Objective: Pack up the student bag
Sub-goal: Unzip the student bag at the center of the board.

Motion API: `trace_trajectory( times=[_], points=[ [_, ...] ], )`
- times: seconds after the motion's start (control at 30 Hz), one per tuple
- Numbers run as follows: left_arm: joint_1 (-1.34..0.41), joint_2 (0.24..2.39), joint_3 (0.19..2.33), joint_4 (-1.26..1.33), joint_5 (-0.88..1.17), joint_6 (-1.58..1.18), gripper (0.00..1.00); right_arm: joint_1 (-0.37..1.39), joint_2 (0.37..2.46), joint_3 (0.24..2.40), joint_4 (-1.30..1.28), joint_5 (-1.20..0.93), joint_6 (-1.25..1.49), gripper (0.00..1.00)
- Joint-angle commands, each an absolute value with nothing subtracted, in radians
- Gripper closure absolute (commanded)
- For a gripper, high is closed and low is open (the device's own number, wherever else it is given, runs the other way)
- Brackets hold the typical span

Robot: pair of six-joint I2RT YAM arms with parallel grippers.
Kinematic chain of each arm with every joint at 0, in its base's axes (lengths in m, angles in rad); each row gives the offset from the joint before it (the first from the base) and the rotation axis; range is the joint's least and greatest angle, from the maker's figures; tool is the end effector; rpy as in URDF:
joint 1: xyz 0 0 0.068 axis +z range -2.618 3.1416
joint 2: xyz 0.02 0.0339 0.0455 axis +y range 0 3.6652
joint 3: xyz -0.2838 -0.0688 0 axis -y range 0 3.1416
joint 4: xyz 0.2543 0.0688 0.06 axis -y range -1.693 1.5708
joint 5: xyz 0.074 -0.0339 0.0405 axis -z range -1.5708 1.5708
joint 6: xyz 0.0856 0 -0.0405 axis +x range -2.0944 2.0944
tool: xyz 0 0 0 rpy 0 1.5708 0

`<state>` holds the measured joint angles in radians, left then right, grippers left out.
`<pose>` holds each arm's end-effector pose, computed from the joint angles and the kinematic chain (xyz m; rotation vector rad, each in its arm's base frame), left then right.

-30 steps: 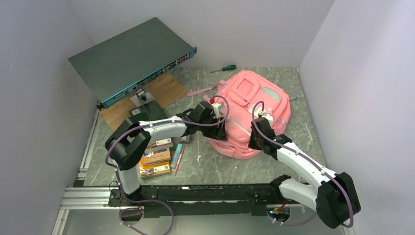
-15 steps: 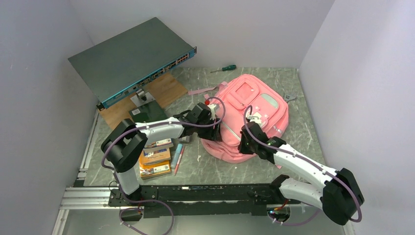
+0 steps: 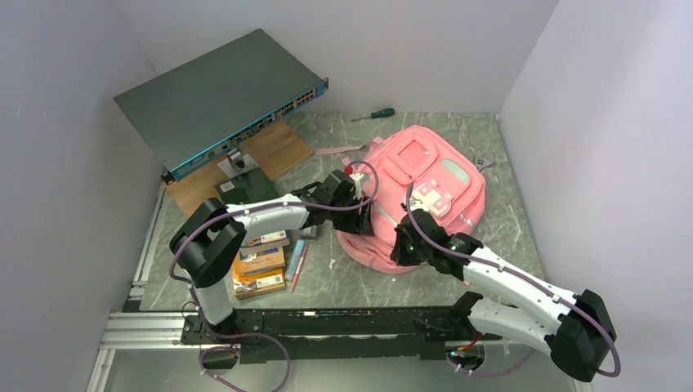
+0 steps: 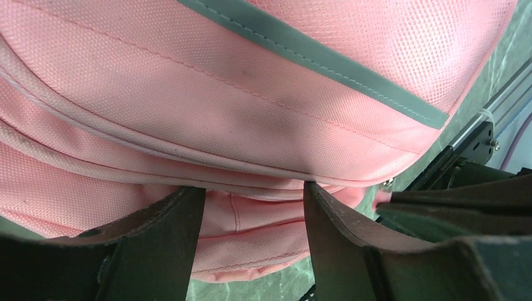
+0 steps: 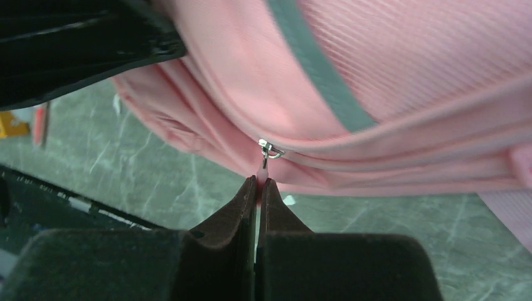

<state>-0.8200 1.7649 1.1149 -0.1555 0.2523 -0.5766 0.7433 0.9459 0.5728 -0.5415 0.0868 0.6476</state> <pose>0.2724 -0.3233 0.1727 0.4406 2.5259 -0.9114 0.1595 0.1365 0.1806 -0.0841 2.5431 0.4701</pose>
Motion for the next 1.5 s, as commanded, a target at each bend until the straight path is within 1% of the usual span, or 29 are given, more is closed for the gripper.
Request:
trace_trajectory(
  times=[0.0, 0.03, 0.07, 0.17, 0.2, 0.27, 0.3, 0.33, 0.43, 0.53, 0.6, 0.67, 0.73, 0.83, 0.87, 1.0, 1.1, 1.2, 1.27, 1.47],
  points=[
    [-0.842, 1.771, 1.196, -0.036, 0.291, -0.613, 0.37, 0.805, 0.944, 0.608, -0.419, -0.204, 0.621, 1.0],
    [-0.843, 1.771, 1.194, -0.022, 0.298, -0.623, 0.37, 0.805, 0.933, 0.598, -0.349, -0.25, 0.644, 1.0],
    [-0.843, 1.772, 1.187, -0.01, 0.308, -0.632, 0.38, 0.805, 0.922, 0.591, -0.274, -0.251, 0.674, 1.0],
    [-0.843, 1.755, 1.147, 0.036, 0.328, -0.663, 0.36, 0.785, 0.929, 0.616, -0.233, -0.126, 0.716, 1.0],
    [-0.843, 1.739, 1.12, 0.049, 0.326, -0.669, 0.35, 0.772, 0.94, 0.625, -0.233, -0.102, 0.718, 1.0],
    [-0.842, 1.694, 1.075, 0.057, 0.317, -0.666, 0.28, 0.748, 0.967, 0.636, -0.256, -0.08, 0.706, 0.99],
    [-0.84, 1.671, 1.061, 0.045, 0.309, -0.656, 0.25, 0.735, 0.979, 0.648, -0.295, -0.058, 0.701, 0.93],
    [-0.84, 1.65, 1.053, 0.022, 0.301, -0.644, 0.19, 0.726, 0.985, 0.656, -0.335, -0.037, 0.689, 0.89],
    [-0.842, 1.578, 1.014, 0.011, 0.281, -0.606, 0.1, 0.709, 0.952, 0.658, -0.429, 0.024, 0.667, 0.77],
    [-0.845, 1.524, 0.973, 0.016, 0.271, -0.59, 0.05, 0.695, 0.86, 0.652, -0.508, 0.07, 0.691, 0.67],
    [-0.861, 1.507, 0.967, 0.021, 0.273, -0.573, 0.04, 0.675, 0.791, 0.641, -0.561, 0.113, 0.747, 0.55],
    [-0.891, 1.507, 0.98, 0.01, 0.255, -0.556, 0.02, 0.612, 0.75, 0.615, -0.591, 0.132, 0.797, 0.51],
    [-0.931, 1.52, 1.004, 0.002, 0.229, -0.54, 0.0, 0.513, 0.724, 0.589, -0.599, 0.085, 0.818, 0.5],
    [-0.991, 1.551, 1.039, -0.037, 0.166, -0.522, 0.0, 0.382, 0.705, 0.541, -0.54, -0.034, 0.818, 0.49],
    [-1.01, 1.568, 1.055, -0.06, 0.142, -0.52, 0.02, 0.35, 0.71, 0.527, -0.52, -0.076, 0.821, 0.49],
    [-1.079, 1.64, 1.122, -0.147, 0.007, -0.522, 0.14, 0.26, 0.747, 0.483, -0.478, -0.166, 0.843, 0.5],
    [-1.103, 1.705, 1.18, -0.187, -0.044, -0.54, 0.25, 0.238, 0.753, 0.444, -0.422, -0.208, 0.866, 0.5],
    [-1.12, 1.761, 1.219, -0.218, -0.077, -0.549, 0.33, 0.232, 0.751, 0.416, -0.374, -0.235, 0.894, 0.5],
    [-1.133, 1.785, 1.237, -0.234, -0.124, -0.552, 0.34, 0.23, 0.744, 0.4, -0.355, -0.241, 0.91, 0.5],
    [-1.145, 1.836, 1.276, -0.259, -0.191, -0.594, 0.32, 0.23, 0.725, 0.349, -0.28, -0.284, 0.955, 0.49]
  ],
)
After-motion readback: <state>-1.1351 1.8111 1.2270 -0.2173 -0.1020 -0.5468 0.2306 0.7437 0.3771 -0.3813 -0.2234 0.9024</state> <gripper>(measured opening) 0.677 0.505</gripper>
